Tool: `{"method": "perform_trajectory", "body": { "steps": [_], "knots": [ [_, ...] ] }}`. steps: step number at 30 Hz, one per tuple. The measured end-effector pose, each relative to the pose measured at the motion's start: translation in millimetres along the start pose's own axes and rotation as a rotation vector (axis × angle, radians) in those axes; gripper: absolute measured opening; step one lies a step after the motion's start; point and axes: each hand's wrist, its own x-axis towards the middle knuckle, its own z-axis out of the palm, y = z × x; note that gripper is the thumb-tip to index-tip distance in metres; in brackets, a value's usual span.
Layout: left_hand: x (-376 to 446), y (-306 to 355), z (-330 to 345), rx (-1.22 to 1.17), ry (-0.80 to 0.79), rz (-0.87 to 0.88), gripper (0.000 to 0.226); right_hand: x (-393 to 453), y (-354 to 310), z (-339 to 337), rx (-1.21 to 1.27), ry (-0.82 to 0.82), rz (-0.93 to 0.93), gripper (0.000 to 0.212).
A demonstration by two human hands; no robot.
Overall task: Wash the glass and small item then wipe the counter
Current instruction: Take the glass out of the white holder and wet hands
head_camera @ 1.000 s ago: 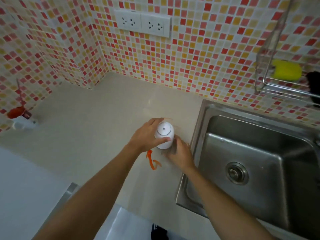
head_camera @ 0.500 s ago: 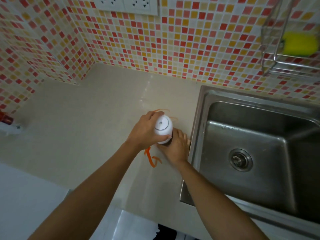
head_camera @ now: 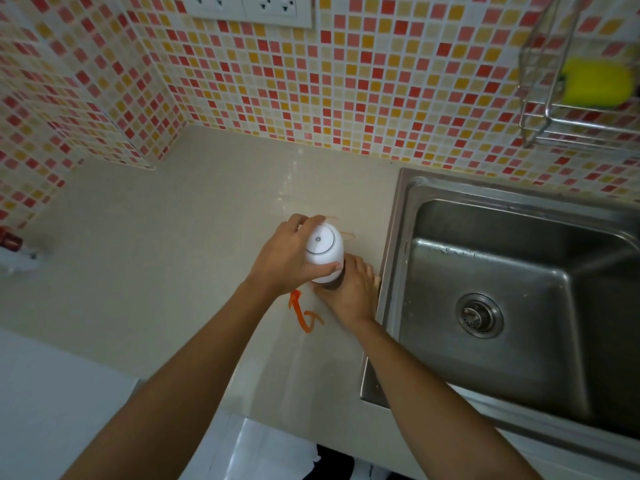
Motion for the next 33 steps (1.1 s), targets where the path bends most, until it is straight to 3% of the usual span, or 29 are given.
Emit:
{"method": "perform_trajectory", "body": {
  "steps": [16, 21, 24, 28, 31, 33],
  "knots": [
    [4, 4, -27, -0.011, 0.135, 0.024, 0.085, -2, -3, -5, 0.013, -0.034, 0.015, 0.075],
    [7, -8, -36, -0.138, 0.233, -0.092, 0.072, -2, -5, -9, -0.006, -0.049, 0.018, 0.078],
    [4, -15, -37, -0.385, 0.31, -0.268, 0.058, 0, -6, -10, -0.024, -0.057, 0.019, 0.082],
    [1, -30, -33, -1.049, 0.307, -0.625, 0.06, 0, -4, -8, -0.07, -0.038, -0.006, 0.084],
    [3, -44, -28, -1.285, 0.259, -0.685, 0.08, 0, -4, -6, -0.098, -0.026, -0.009, 0.084],
    [6, -47, -25, -1.382, 0.167, -0.661, 0.073, 0, -4, -4, -0.112, -0.01, -0.014, 0.083]
  ]
}}
